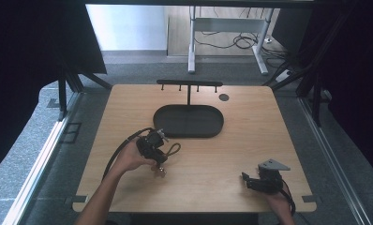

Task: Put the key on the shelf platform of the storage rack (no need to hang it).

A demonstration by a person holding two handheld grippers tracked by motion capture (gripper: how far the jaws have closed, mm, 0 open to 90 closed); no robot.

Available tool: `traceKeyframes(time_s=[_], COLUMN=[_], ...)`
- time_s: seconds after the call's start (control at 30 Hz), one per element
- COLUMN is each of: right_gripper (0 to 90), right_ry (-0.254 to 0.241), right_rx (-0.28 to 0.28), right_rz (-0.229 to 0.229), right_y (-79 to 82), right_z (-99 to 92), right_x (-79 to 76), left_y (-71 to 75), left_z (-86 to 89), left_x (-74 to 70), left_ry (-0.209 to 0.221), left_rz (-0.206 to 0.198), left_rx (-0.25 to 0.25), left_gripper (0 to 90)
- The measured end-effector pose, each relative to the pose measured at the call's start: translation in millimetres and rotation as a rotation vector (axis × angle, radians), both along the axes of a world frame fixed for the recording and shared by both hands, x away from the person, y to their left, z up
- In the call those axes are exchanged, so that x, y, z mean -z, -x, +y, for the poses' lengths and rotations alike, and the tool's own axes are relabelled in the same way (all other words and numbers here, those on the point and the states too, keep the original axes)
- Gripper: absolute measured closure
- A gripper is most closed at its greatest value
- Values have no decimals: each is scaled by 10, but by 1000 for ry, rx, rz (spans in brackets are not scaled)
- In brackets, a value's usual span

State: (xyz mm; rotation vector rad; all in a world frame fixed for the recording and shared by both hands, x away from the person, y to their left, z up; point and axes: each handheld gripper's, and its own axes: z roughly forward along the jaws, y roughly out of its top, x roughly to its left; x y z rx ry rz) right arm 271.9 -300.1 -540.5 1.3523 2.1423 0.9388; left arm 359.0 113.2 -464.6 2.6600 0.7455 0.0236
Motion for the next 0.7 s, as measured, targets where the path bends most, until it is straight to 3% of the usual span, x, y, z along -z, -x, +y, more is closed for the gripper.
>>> traceKeyframes(time_s=[0.7], right_gripper=[221], right_ry=[-2], right_rx=[-1], right_rz=[2], right_y=[-4], right_z=[2], right_x=[0], left_y=[-104], left_z=[-98], left_x=[-289], left_ry=[-4], left_rz=[-54], left_rx=[17], left_gripper=[669])
